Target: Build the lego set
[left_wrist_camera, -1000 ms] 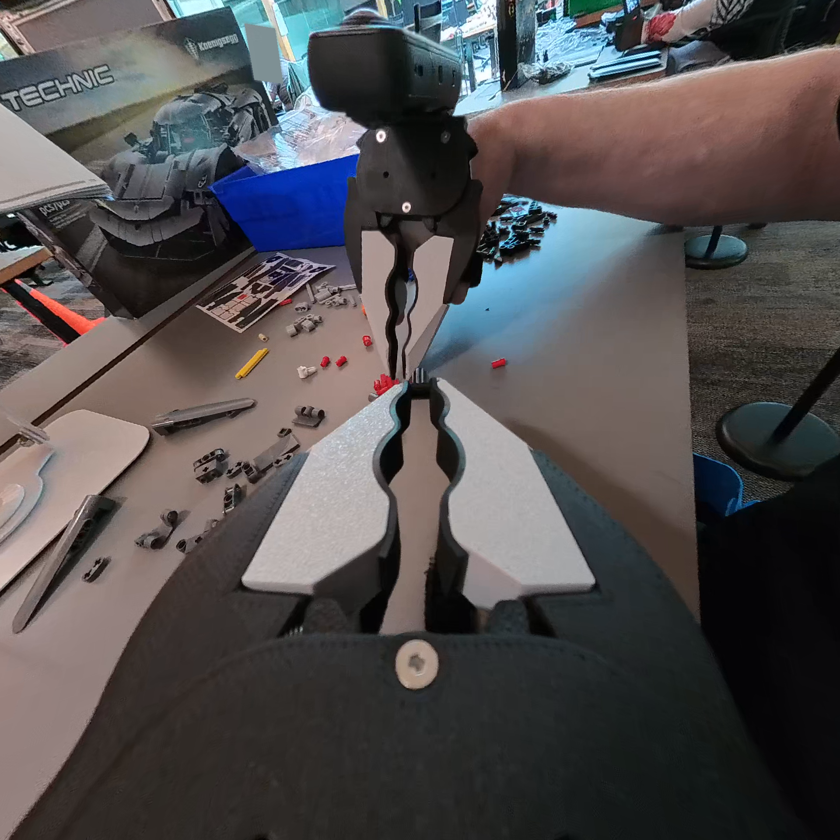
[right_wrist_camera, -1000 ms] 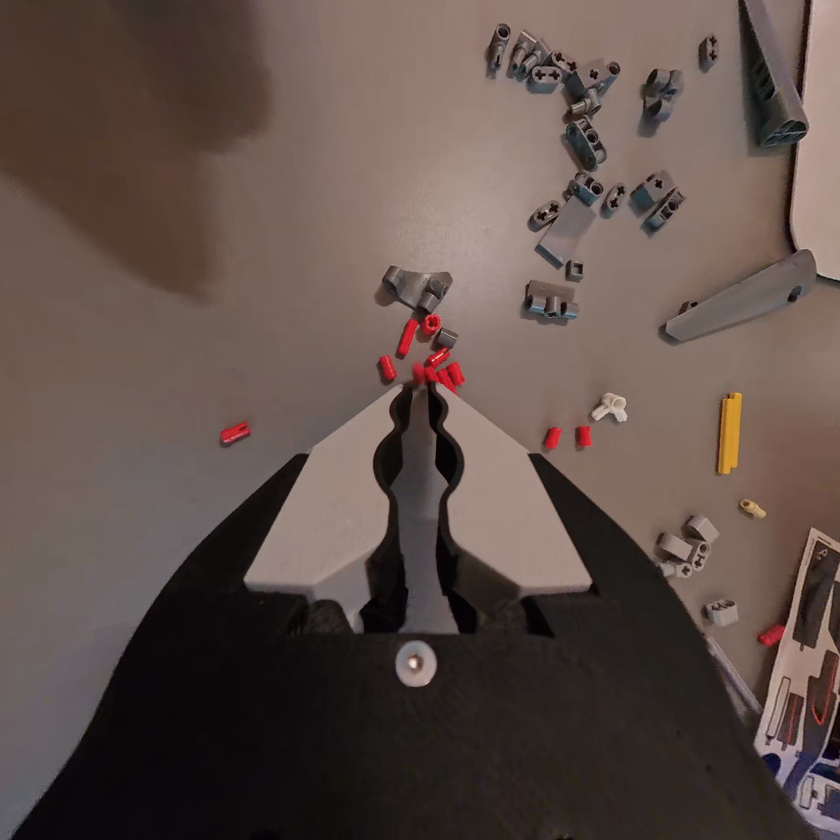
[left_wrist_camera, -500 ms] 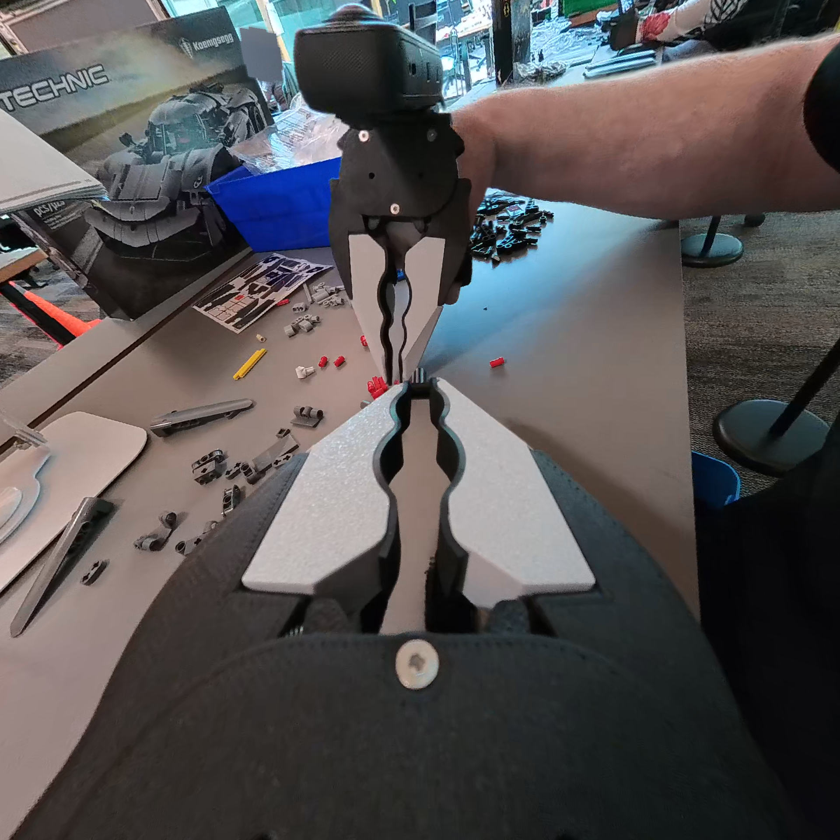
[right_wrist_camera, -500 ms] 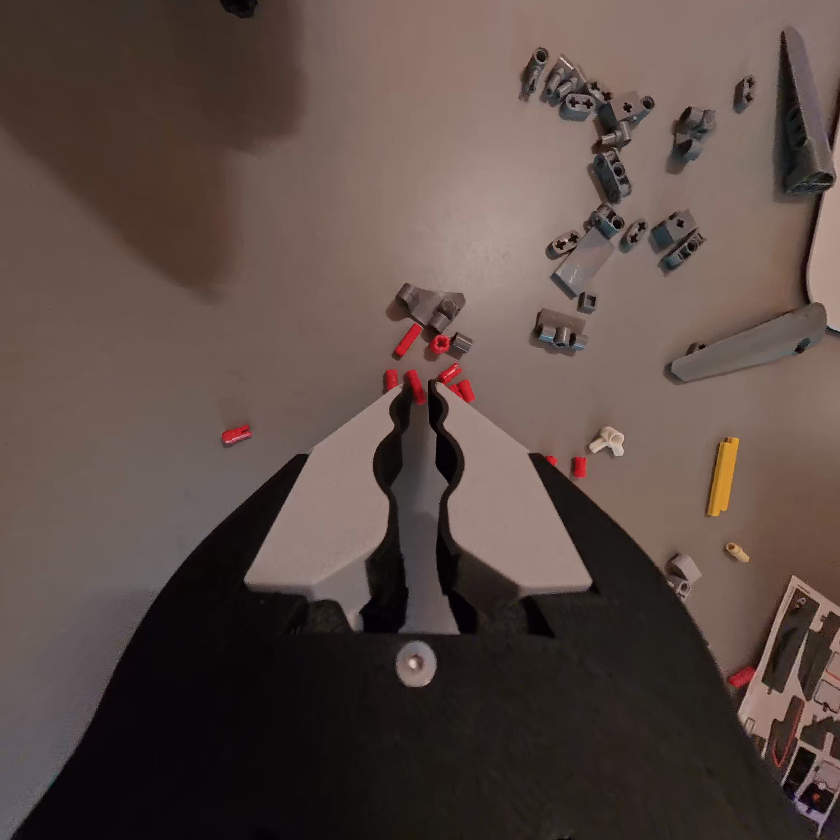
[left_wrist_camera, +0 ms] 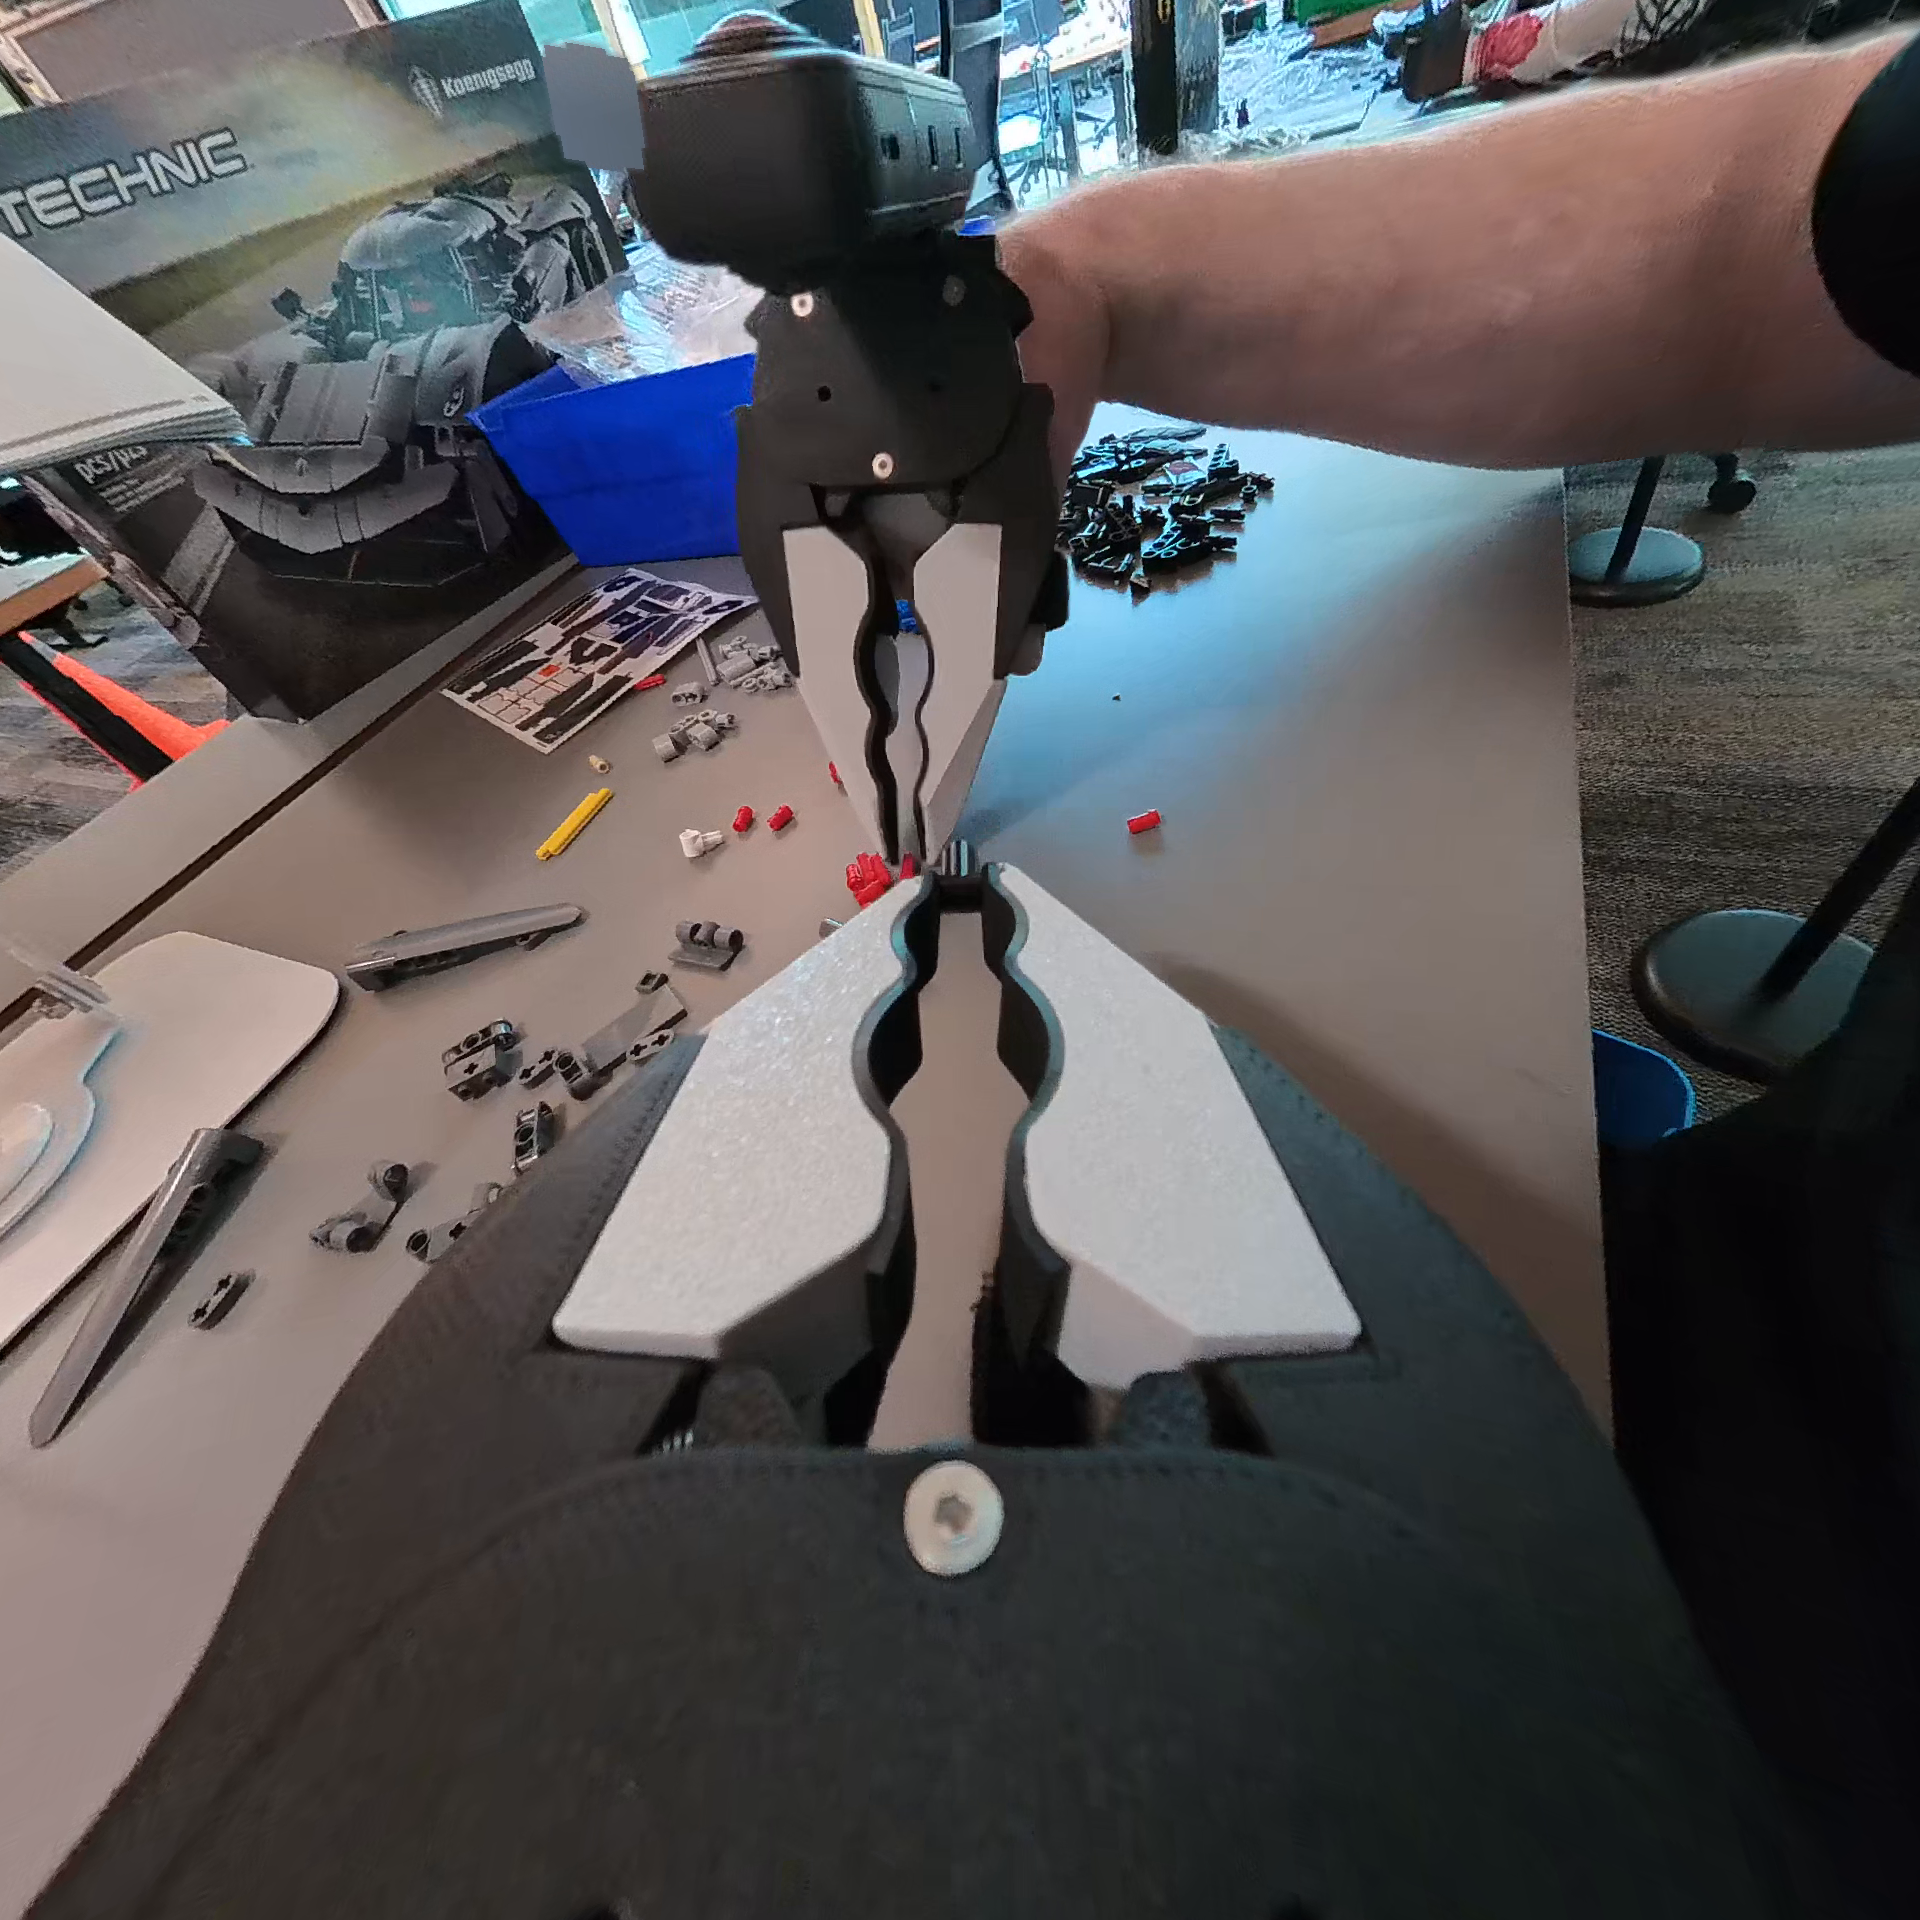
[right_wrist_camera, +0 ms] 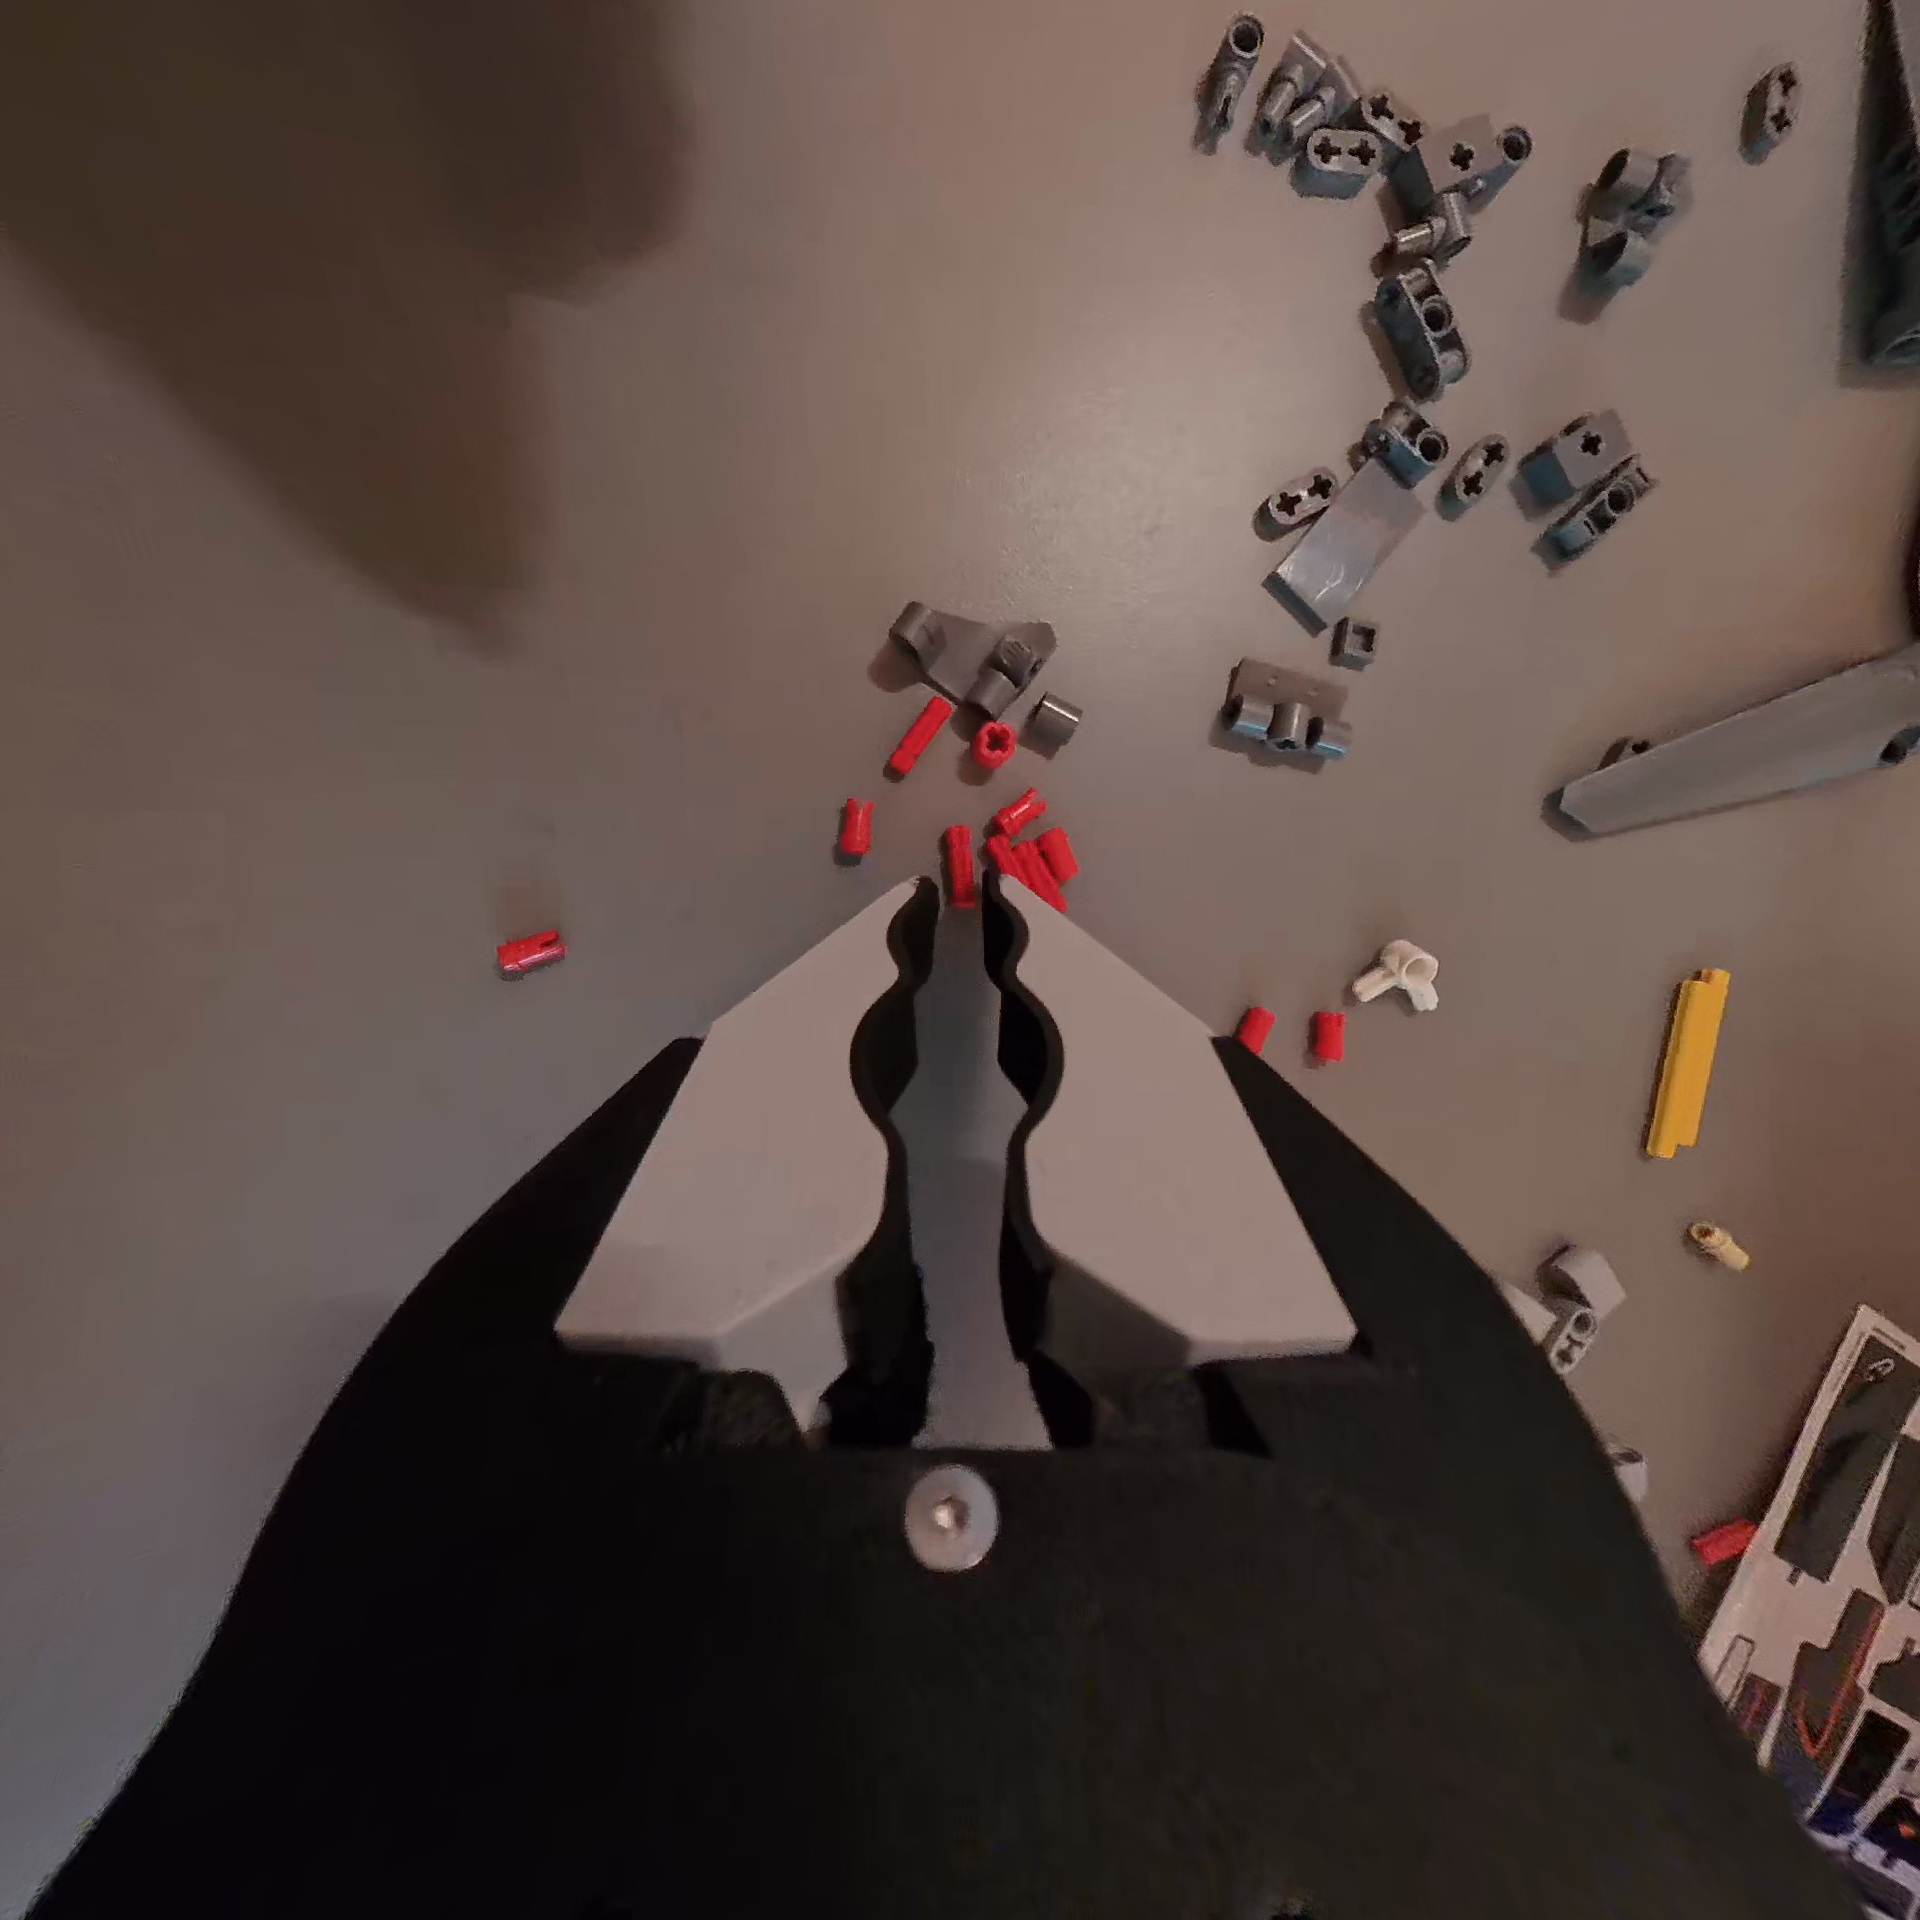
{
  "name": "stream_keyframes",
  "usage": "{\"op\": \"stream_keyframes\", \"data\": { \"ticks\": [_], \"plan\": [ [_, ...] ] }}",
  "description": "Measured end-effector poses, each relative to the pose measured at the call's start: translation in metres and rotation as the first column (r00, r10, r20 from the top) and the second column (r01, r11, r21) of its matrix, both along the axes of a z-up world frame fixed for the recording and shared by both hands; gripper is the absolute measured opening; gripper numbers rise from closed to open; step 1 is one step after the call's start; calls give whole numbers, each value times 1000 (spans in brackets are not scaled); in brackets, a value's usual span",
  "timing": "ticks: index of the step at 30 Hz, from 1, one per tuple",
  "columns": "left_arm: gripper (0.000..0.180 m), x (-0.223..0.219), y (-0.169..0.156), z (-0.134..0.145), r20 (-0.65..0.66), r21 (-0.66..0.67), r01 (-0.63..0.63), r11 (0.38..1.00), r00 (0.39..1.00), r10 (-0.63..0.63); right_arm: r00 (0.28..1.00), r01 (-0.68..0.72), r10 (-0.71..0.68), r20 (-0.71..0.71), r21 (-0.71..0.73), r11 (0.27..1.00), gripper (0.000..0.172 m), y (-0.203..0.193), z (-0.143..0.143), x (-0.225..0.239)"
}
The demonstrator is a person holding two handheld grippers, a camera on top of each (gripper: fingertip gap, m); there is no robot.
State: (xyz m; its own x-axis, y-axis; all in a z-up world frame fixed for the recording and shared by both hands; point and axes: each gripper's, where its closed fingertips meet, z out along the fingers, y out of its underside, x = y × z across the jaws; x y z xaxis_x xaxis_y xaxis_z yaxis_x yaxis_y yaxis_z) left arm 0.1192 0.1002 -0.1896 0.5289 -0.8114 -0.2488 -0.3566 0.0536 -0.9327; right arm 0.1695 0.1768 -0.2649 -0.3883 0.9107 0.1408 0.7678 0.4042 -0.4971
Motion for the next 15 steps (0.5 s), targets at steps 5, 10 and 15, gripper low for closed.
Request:
{"op": "stream_keyframes", "data": {
  "ticks": [5,10,15],
  "plan": [
    [6,0,1,-1,-4,-1,-3,1000,1000,3,1000,8,-9,-11,-24,1000,1,-1,-1,-1],
    [6,-1,2,0,1,-4,-8,1000,1000,8,999,23,-24,-24,-54,998,0,-1,-1,-3],
    [6,0,4,0,8,-15,-9,1000,1000,9,990,36,-42,-132,-43,998,0,-8,12,-8]
  ]
}}
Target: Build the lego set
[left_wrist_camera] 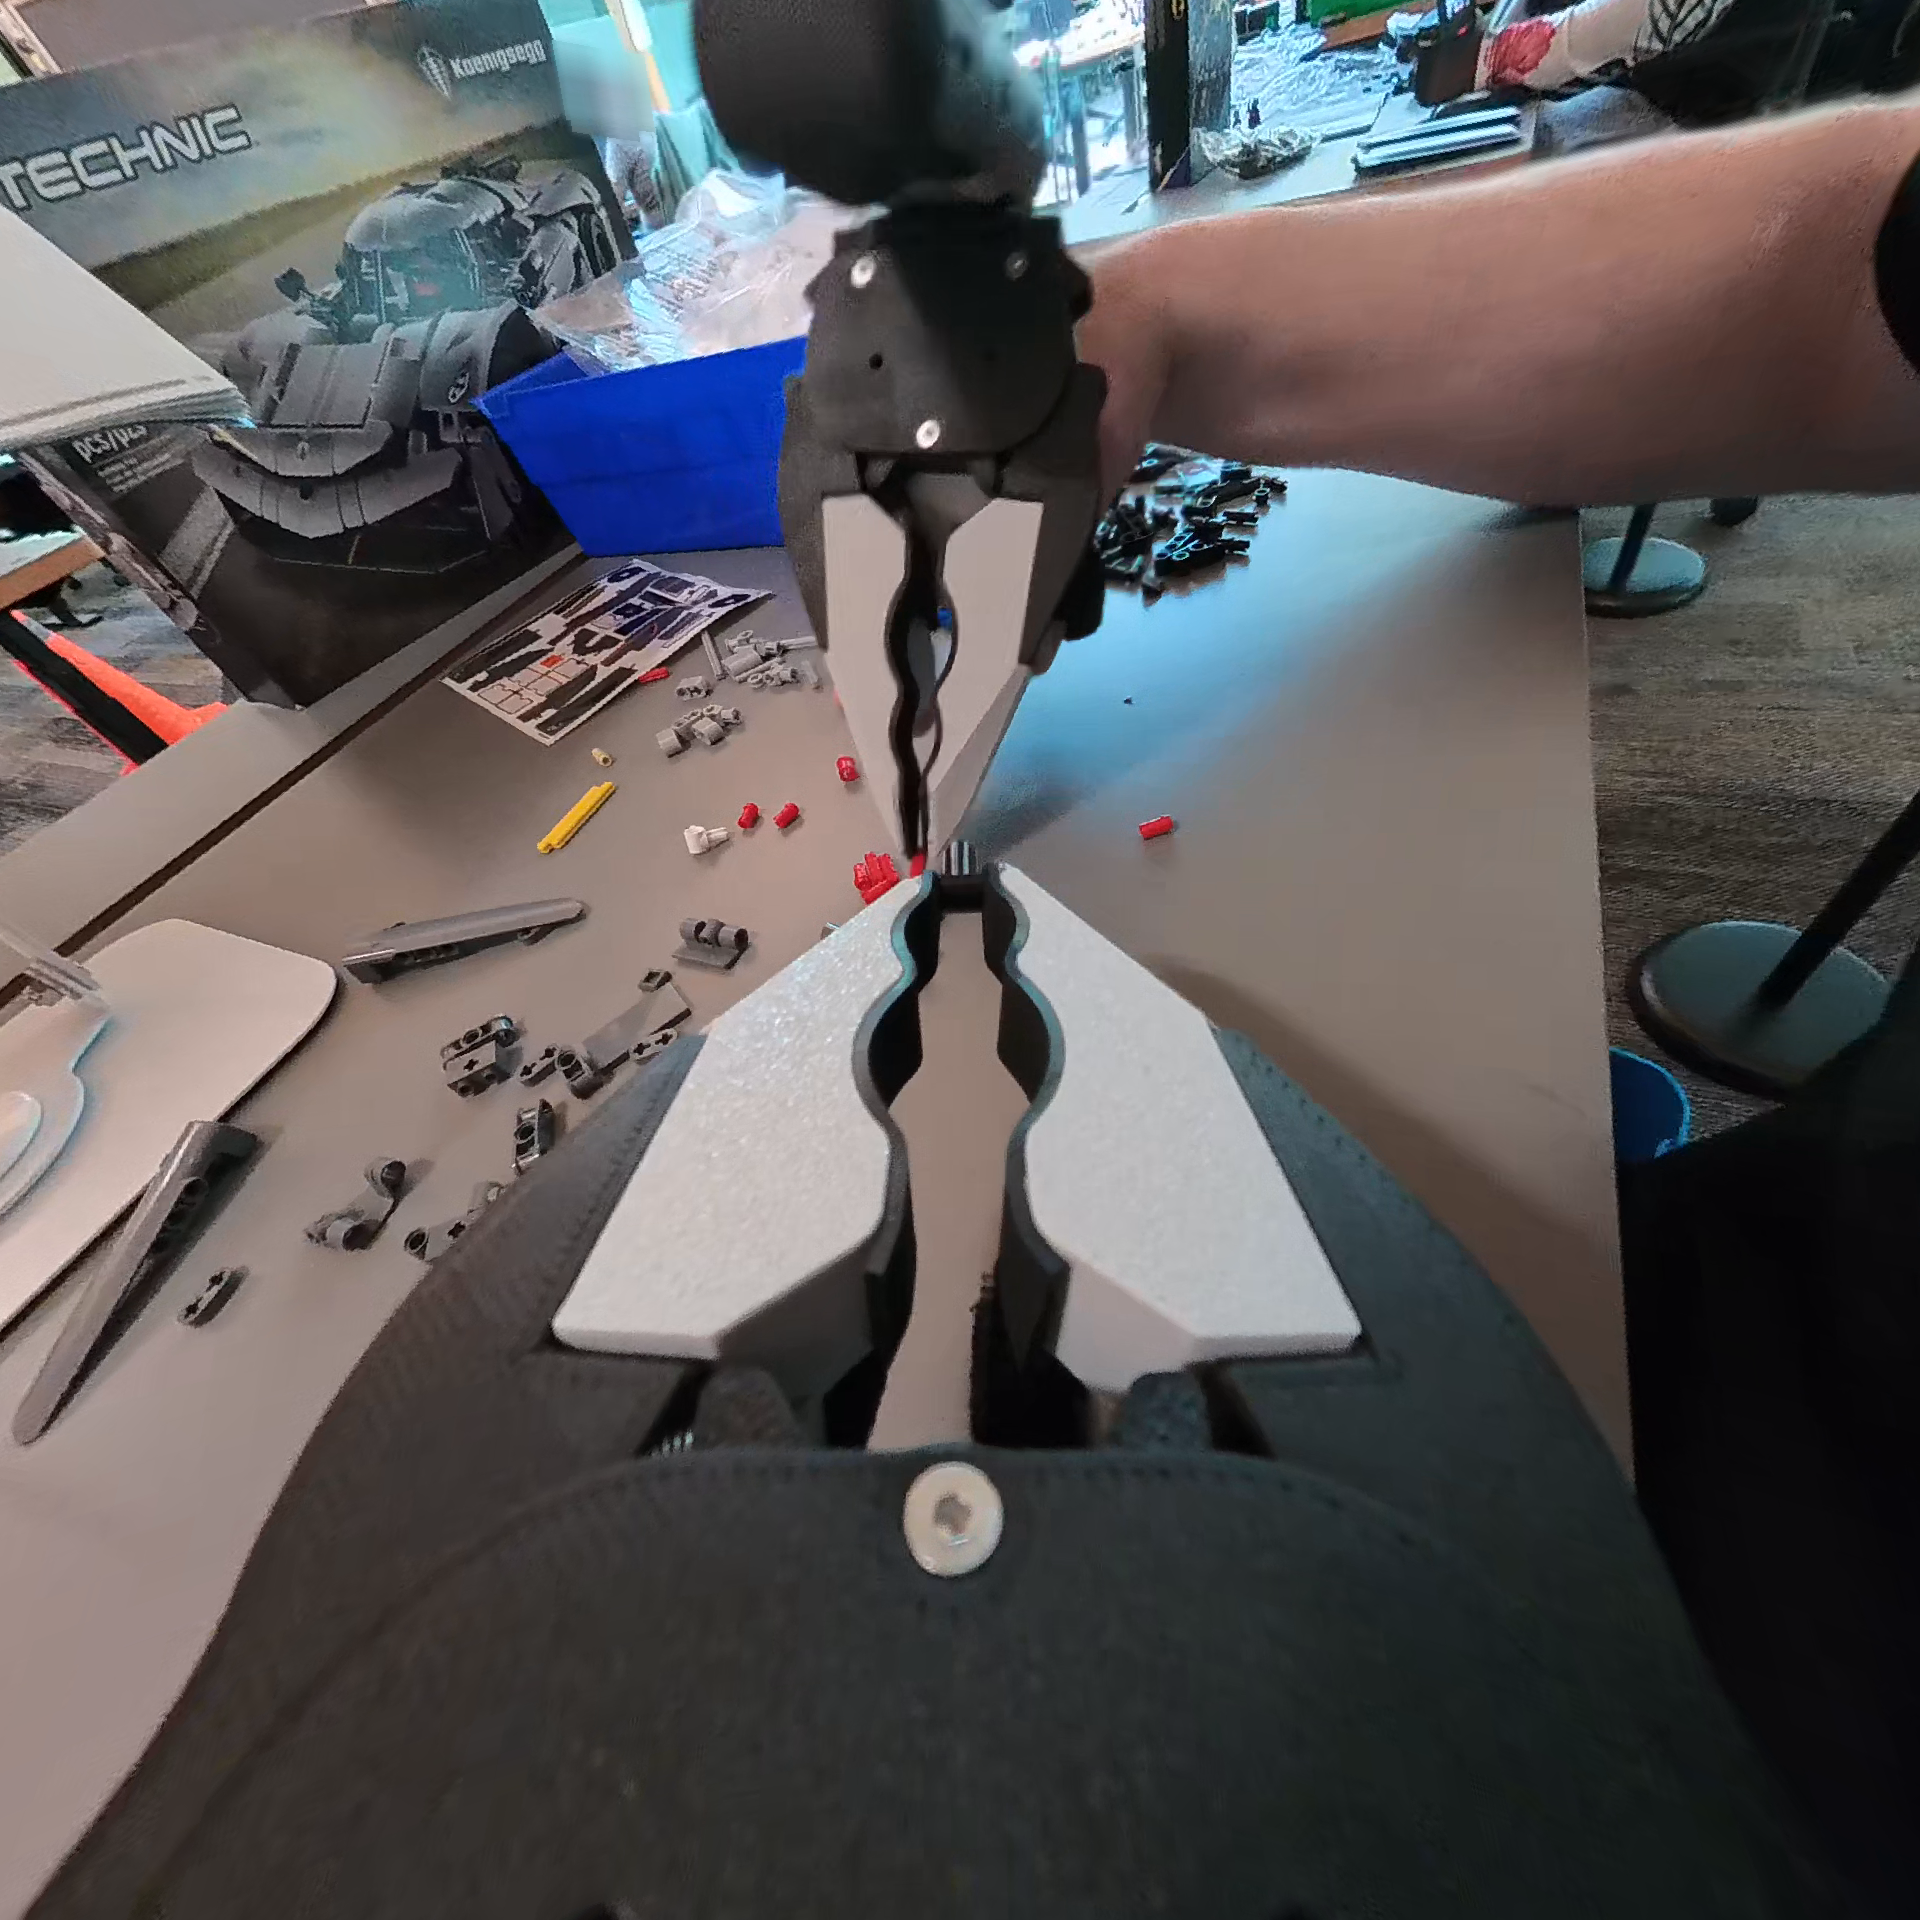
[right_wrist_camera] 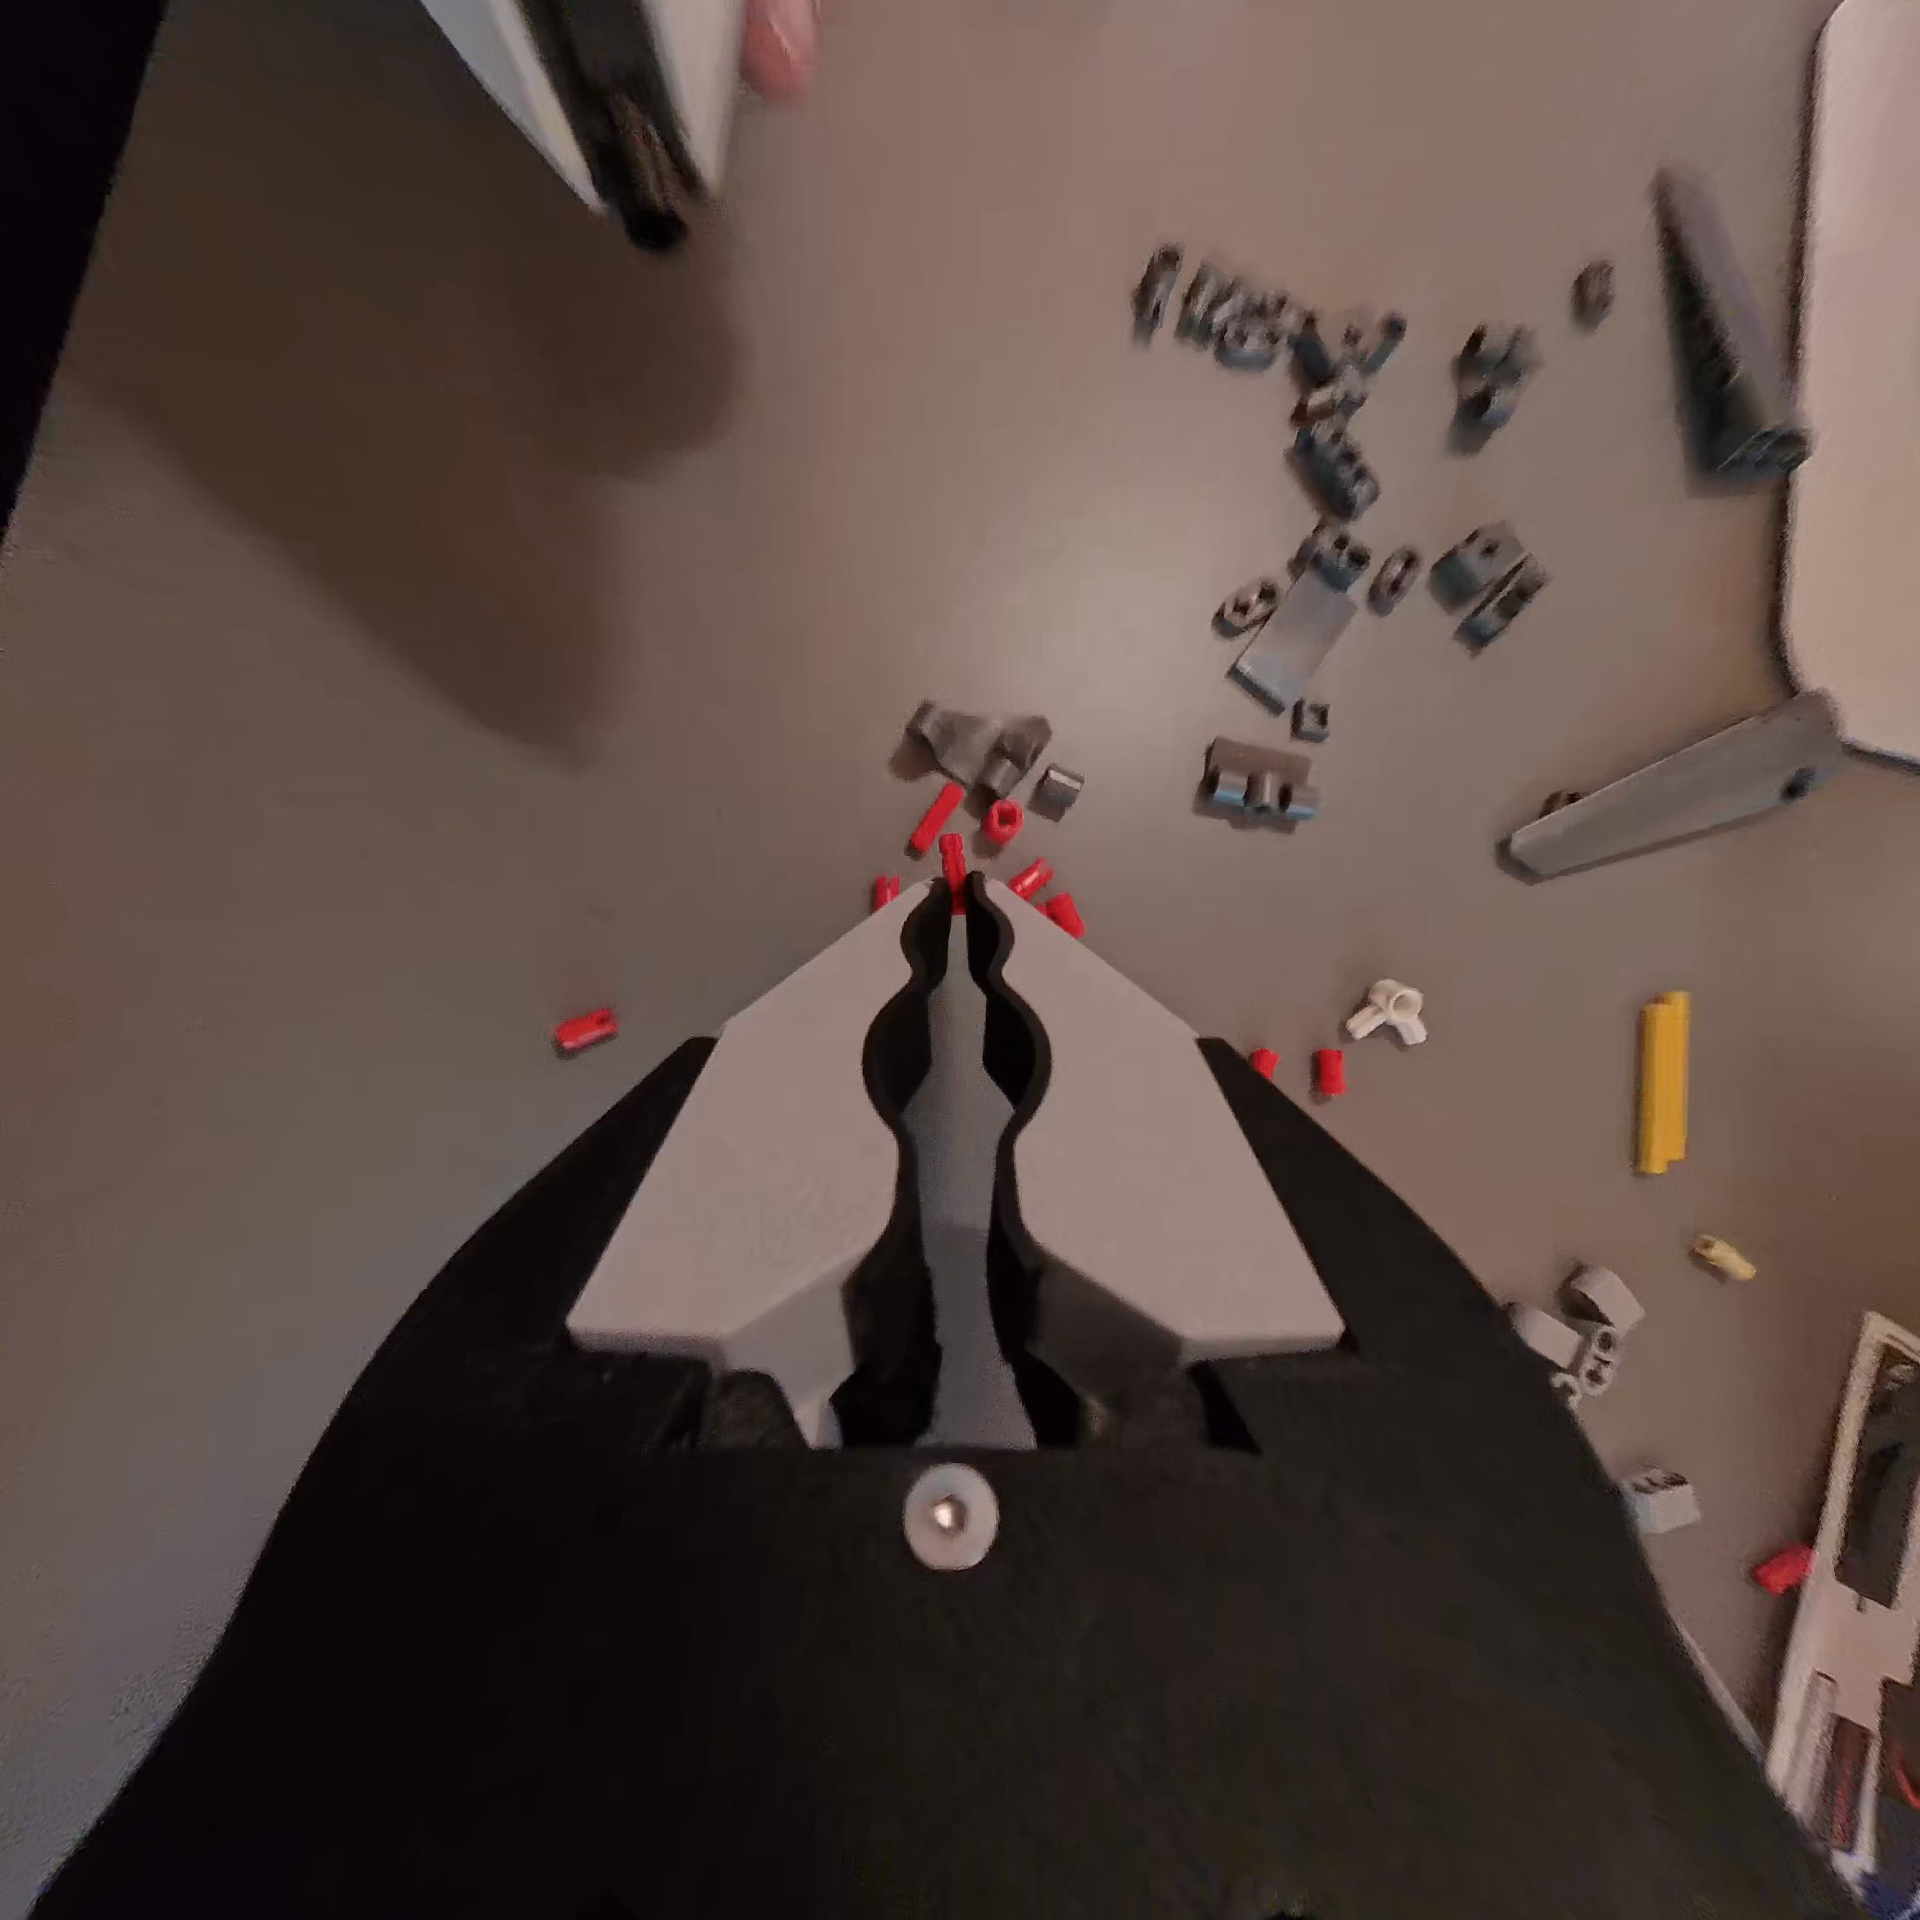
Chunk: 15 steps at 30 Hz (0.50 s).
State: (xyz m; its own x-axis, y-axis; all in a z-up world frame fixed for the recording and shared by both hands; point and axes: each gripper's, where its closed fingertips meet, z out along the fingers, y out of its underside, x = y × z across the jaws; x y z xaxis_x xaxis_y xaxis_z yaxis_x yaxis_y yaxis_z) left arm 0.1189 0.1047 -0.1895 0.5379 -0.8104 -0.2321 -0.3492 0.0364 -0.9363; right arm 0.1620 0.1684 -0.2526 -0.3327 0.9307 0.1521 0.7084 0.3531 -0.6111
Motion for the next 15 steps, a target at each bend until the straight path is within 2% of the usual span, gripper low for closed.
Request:
{"op": "stream_keyframes", "data": {
  "ticks": [5,9,15],
  "plan": [
    [6,4,2,-3,-13,-17,2,1000,1000,-2,981,-9,25,-192,81,997,0,-27,40,-15],
    [6,6,4,-6,-41,-11,-5,1000,999,5,968,-6,61,-245,220,975,0,-40,49,-25],
    [6,5,10,-4,-8,-37,-20,999,1000,20,948,9,89,-307,303,953,0,-46,58,-32]
  ]
}}
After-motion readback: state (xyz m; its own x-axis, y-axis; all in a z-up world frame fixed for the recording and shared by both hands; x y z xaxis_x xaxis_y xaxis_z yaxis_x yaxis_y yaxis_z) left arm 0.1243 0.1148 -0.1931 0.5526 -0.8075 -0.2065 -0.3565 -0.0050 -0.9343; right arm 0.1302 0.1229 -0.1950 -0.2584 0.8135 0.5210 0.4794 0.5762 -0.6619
